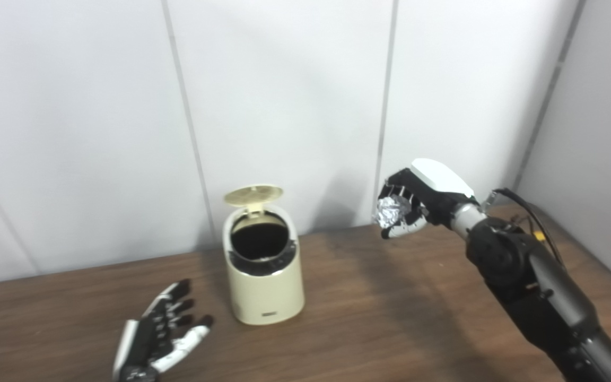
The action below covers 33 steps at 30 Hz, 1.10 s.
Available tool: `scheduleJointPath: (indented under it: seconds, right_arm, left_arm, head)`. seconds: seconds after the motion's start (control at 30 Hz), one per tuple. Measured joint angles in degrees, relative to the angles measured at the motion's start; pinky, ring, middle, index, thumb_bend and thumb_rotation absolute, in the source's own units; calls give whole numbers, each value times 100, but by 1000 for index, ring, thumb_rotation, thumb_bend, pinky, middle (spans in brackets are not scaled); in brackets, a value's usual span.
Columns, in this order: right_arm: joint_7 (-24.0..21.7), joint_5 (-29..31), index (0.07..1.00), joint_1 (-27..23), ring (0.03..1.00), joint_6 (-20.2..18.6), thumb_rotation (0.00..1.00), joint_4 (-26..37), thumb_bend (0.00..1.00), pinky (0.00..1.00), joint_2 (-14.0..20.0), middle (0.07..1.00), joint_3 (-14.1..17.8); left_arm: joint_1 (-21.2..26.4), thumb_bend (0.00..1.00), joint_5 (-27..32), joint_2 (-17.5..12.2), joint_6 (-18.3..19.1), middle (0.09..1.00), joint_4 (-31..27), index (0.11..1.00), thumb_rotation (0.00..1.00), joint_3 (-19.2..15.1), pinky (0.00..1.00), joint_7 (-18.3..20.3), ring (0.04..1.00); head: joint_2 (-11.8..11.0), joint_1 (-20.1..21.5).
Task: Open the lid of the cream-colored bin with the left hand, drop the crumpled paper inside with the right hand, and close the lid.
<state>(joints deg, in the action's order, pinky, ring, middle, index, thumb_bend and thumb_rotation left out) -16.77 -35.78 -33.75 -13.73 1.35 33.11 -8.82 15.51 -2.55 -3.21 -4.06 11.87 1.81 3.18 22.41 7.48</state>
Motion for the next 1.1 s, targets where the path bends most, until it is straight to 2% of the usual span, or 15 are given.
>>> scheduleJointPath:
  seconds: [0.23,0.37,0.47,0.6,0.73,0.8,0.93,1.1]
  right_arm:
    - [-8,211,497,-201,421,75,0,-9,504,416,-440,481,-58]
    - [-50,134,496,-344,435,78,0,77,513,456,-653,479,-212]
    - [-53,-93,497,-418,453,85,0,109,520,518,-676,472,-372]
    - [-171,-109,498,-438,431,-137,0,287,520,391,-789,475,-364]
    - [-174,-8,498,-456,416,-171,0,295,520,380,-1018,480,-328]
    - [-174,-72,510,-480,421,-168,0,292,520,426,-1080,468,-395]
    - [-189,-150,512,-588,404,-250,0,302,519,382,-1141,465,-455]
    - [-250,-145,496,-655,429,-370,0,418,521,492,-1284,474,-479]
  left_arm:
    - [3,701,-150,53,-62,889,15,898,255,50,715,-66,831]
    - [3,710,-220,106,-64,887,13,900,289,90,736,-88,831]
    - [1,716,-261,115,-64,885,13,901,299,106,745,-93,837]
    - [1,735,-302,123,-64,883,14,900,309,99,750,-137,835]
    - [2,735,-334,165,-64,885,15,900,305,109,748,-195,836]
    - [4,730,-352,174,-63,886,16,902,305,123,746,-207,837]
    - [6,734,-354,176,-64,887,25,901,313,127,749,-211,841]
    - [18,716,-352,187,-63,891,32,904,301,128,755,-221,839]
  head:
    - [9,-291]
    - [18,-422]
    - [26,-475]
    - [26,-511]
    - [26,-537]
    - [18,-563]
    - [18,-590]
    - [18,-599]
